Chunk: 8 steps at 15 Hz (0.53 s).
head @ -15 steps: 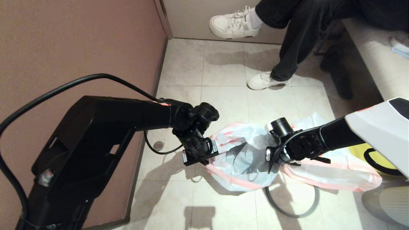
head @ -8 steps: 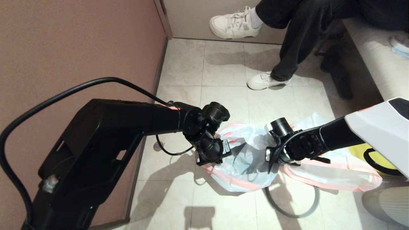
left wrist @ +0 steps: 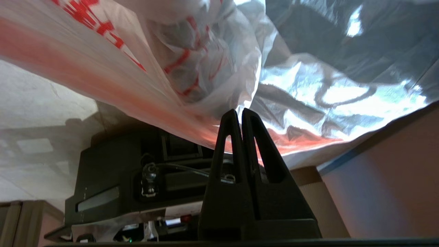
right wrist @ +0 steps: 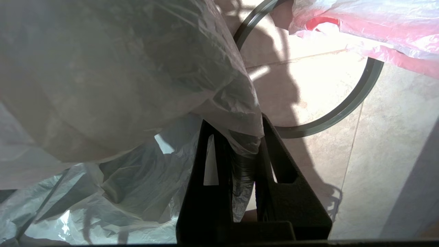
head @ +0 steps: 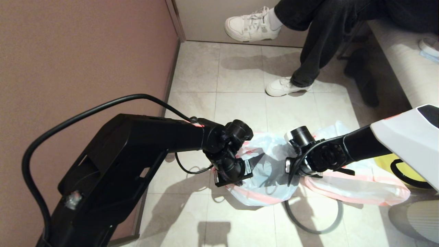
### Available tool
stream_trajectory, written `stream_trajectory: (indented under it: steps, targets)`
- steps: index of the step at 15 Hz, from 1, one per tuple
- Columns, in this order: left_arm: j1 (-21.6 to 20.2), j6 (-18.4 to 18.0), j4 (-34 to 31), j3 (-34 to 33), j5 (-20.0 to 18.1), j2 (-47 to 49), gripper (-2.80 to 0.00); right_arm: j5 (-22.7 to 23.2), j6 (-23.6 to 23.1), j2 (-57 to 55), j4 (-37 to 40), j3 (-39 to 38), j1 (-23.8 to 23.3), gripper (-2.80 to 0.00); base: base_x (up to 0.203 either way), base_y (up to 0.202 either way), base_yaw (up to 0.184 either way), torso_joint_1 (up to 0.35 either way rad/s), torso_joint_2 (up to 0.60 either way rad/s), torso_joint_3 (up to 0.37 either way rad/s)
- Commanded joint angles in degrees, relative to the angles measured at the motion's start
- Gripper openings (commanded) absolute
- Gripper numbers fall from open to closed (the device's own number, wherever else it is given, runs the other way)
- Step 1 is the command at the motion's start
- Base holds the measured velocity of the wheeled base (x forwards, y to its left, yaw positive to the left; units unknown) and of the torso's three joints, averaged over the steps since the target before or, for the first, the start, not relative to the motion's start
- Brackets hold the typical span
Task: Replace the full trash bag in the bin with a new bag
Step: Put the new garbage bag on the trash can
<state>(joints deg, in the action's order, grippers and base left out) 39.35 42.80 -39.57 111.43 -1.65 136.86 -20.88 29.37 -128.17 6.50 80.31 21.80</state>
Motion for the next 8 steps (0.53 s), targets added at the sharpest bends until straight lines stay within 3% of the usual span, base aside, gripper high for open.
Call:
stream_trajectory:
  steps: [1,3,8]
  targets:
    - [0.0,0.3,-0.5,0.0,-0.1,0.4,-2.80,0.0,0.2,-0.2,0.0,0.0,-0.1,-2.80,0.000,0.000,0.000,0.000,0.00,0.000]
    - [0.0,0.3,-4.2,-0.1,-0.3,-0.3,-2.80,0.0,0.2,-0.3,0.0,0.2,0.0,-2.80,0.000,0.000,0.000,0.000,0.00,0.000]
    - [0.1,0.4,-4.5,-2.4,-0.9,0.0,-2.80,0.0,0.2,-0.3,0.0,0.2,-0.1,-2.80,0.000,0.000,0.000,0.000,0.00,0.000]
